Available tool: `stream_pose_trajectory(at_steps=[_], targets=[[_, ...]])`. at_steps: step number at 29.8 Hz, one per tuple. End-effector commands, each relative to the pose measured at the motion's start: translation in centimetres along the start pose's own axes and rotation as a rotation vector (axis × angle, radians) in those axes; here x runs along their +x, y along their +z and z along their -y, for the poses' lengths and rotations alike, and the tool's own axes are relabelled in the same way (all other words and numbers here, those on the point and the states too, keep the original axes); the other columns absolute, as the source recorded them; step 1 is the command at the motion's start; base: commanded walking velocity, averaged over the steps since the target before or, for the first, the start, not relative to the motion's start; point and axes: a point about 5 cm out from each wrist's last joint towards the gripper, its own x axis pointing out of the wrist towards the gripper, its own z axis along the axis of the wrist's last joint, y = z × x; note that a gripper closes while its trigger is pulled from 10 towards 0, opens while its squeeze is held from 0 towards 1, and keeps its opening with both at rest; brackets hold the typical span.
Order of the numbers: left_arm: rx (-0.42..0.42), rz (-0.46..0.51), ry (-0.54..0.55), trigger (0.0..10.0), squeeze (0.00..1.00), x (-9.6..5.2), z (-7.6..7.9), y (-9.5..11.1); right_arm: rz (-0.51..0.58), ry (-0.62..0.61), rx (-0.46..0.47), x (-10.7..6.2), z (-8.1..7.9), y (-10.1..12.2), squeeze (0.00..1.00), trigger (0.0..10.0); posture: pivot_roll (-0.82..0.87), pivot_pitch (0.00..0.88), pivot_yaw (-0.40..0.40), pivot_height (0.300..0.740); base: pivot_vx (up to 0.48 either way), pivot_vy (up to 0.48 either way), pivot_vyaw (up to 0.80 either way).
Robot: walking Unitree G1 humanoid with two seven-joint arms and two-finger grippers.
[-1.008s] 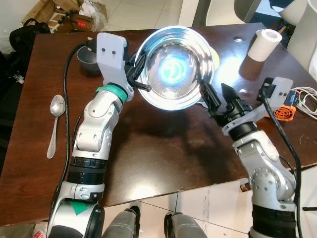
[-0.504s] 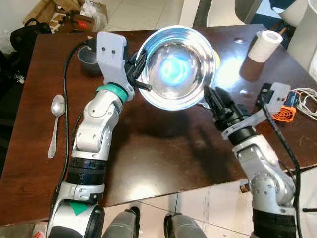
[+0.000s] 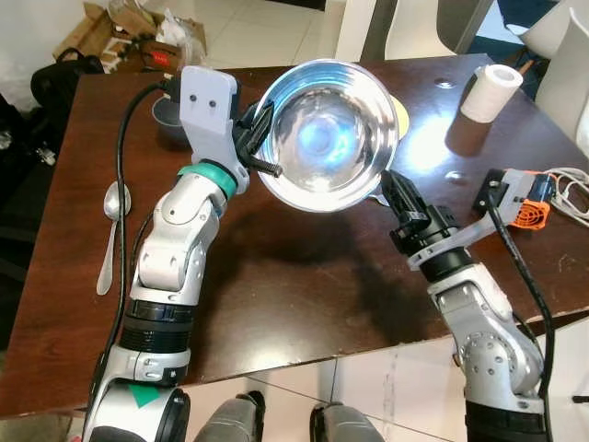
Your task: Setting the table
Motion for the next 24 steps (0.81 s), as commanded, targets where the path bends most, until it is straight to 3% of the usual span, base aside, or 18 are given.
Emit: stream_pose_trajectory(at_steps=[1, 6, 7, 8, 9, 11, 19, 20, 24], targets=[[-0.007, 0.043, -0.113, 10.0, 0.0, 0.4, 1.1, 0.8, 0.035, -0.094, -0.008, -0.6, 1.2, 0.4, 0.0, 0.0, -0.01, 0.0, 0.022, 0.74, 0.0, 0.0, 0.0], [-0.004, 0.051, -0.122, 10.0, 0.0, -0.1, 0.6, 0.6, 0.029, -0.064, 0.024, -0.2, 0.6, -0.2, 0.0, 0.0, -0.03, 0.0, 0.011, 0.74, 0.0, 0.0, 0.0], [-0.019, 0.041, -0.12, 10.0, 0.0, -0.2, 0.9, 0.5, 0.003, -0.062, 0.037, -0.1, 0.7, -0.3, 0.0, 6.5, -0.04, 0.0, 0.03, 0.74, 0.0, 0.0, 0.0], [-0.019, 0.041, -0.12, 10.0, 0.0, -0.2, 0.9, 0.5, 0.003, -0.062, 0.037, -0.1, 0.7, -0.3, 0.0, 6.5, -0.04, 0.0, 0.03, 0.74, 0.0, 0.0, 0.0], [-0.031, 0.035, -0.128, 10.0, 0.0, -0.3, 1.1, 0.4, -0.016, -0.037, 0.041, -0.1, 0.3, -0.4, 0.0, 10.0, -0.05, 0.0, 0.023, 0.74, 0.0, 0.0, 0.0], [-0.048, 0.017, -0.155, 10.0, 0.0, -0.6, 1.9, -0.1, -0.034, -0.018, 0.04, -0.1, -0.1, -0.4, 0.0, 10.0, -0.06, 0.0, 0.035, 0.74, 0.0, 0.0, 0.0], [-0.012, -0.001, -0.146, 10.0, 0.0, -1.5, 2.1, -0.7, -0.021, -0.045, 0.033, 0.1, 0.2, -0.4, 0.0, 10.0, -0.03, 0.0, 0.006, 0.74, 0.0, 0.0, 0.0], [-0.006, -0.004, -0.141, 10.0, 0.0, -1.7, 2.1, -0.8, -0.022, -0.035, 0.018, 0.3, 0.2, -0.4, 1.0, 10.0, -0.02, 0.0, -0.003, 0.74, 0.0, 0.0, 0.0], [-0.016, 0.002, -0.125, 10.0, 0.0, -1.8, 2.2, -0.7, -0.034, 0.005, 0.001, 0.7, -0.1, -0.3, 1.0, 10.0, -0.01, 0.0, -0.011, 0.74, 0.0, 0.0, 0.0]])
